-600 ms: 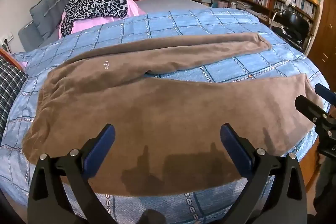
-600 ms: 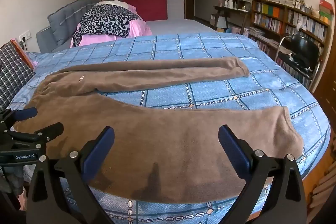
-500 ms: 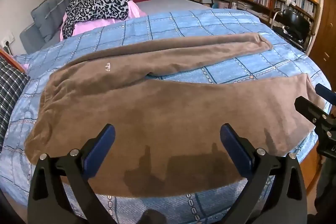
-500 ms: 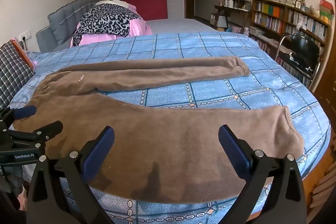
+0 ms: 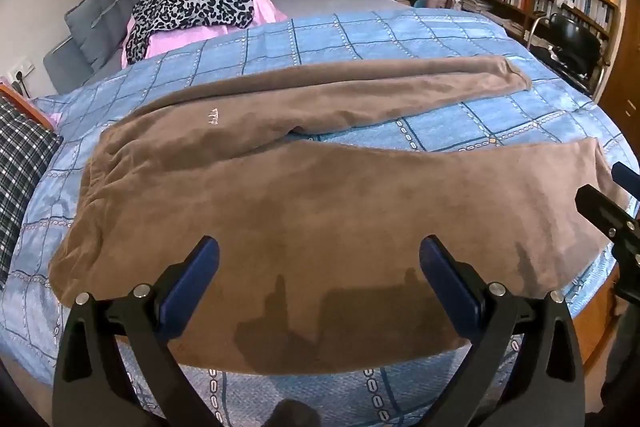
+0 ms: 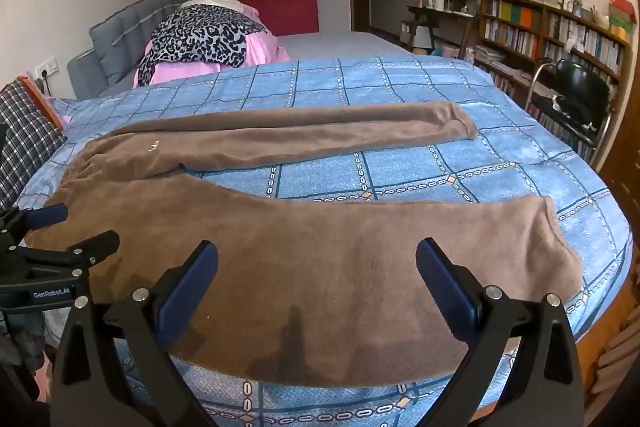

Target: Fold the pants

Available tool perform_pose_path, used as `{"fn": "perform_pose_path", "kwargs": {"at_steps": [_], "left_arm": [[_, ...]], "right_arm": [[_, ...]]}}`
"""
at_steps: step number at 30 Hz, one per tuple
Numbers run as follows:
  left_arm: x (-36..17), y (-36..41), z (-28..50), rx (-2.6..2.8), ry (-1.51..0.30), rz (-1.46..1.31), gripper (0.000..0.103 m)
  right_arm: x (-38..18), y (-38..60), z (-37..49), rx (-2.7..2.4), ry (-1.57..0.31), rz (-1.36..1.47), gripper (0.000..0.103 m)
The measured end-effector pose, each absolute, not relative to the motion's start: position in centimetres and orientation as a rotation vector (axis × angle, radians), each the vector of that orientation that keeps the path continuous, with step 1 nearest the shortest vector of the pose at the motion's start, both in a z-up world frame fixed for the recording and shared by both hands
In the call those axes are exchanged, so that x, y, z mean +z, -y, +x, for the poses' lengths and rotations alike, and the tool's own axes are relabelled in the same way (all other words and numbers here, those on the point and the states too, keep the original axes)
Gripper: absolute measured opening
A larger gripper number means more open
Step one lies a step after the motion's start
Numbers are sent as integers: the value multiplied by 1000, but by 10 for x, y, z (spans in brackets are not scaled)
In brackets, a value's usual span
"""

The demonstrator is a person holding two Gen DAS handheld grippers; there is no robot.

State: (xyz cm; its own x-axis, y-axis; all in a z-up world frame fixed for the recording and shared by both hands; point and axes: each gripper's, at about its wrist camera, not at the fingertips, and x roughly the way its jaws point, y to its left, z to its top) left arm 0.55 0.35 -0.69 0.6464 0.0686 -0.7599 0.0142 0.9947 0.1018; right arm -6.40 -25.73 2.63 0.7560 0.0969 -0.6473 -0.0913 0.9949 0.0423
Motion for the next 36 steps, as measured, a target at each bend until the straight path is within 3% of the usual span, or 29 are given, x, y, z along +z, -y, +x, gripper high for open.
{"fn": "perform_pose_path", "kwargs": {"at_steps": [36], "left_arm": [[-14,-5,12,54,-885,108,101]], "right_arm": [[14,261,-60,90,-740,20,98]]}}
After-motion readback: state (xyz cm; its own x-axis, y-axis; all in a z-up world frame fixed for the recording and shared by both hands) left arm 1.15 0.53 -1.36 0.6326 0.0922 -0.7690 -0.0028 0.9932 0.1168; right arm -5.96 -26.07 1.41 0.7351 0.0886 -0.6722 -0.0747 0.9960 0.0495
